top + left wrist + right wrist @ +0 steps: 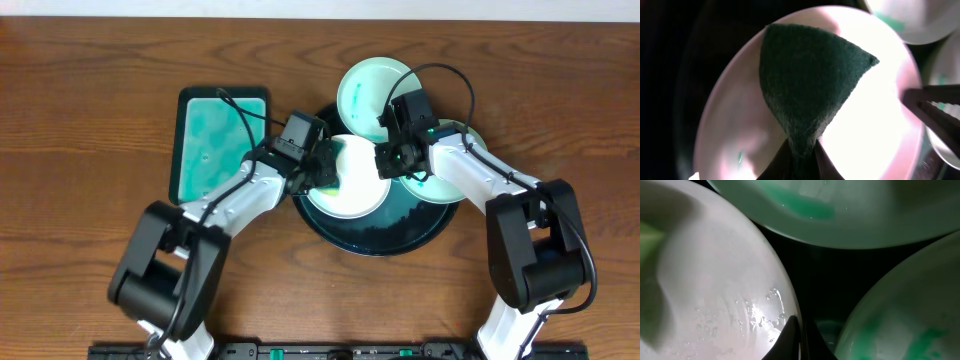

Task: Clean dirty plates on tray and stack at the side
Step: 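Scrub the white plate again with the left gripper's sponge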

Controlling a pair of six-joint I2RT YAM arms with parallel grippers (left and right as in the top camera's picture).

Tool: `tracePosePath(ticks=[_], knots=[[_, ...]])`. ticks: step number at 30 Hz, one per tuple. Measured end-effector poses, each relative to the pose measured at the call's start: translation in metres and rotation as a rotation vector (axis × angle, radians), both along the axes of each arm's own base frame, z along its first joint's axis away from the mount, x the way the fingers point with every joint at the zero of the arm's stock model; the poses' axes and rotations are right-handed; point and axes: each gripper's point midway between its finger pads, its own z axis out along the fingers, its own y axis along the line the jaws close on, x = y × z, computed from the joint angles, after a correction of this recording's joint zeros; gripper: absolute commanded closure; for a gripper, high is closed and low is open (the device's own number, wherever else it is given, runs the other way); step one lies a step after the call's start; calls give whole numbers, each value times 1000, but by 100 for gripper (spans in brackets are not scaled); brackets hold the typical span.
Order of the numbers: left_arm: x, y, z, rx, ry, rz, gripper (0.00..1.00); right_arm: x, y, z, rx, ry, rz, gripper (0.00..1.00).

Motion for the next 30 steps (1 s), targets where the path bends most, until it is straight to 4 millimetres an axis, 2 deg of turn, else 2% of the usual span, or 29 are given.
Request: tracePosePath(ticks=[3, 10, 13, 16, 18, 23, 26, 30], knots=[[4, -3, -15, 2, 4, -4, 93, 0, 0, 0, 0, -1, -1, 99], [10, 0, -21, 72, -40, -18, 93, 0, -1, -1, -4, 1, -4, 98], [16, 7, -20, 158, -97, -20, 93, 0, 0, -1, 0, 2, -5, 98], [25, 23, -20, 262, -150, 6, 93, -1, 2, -1, 9, 7, -5, 98], [30, 36, -17, 330, -181, 31, 93, -1, 2, 0, 10, 8, -8, 98], [37, 49, -9, 409, -233, 51, 93, 0, 7, 1, 32, 4, -4, 98], [39, 50, -1, 403, -256, 50, 93, -1, 8, 1, 38, 6, -3, 99], [46, 47, 23, 330, -301, 59, 93, -1, 4, 0, 19, 7, -12, 99]])
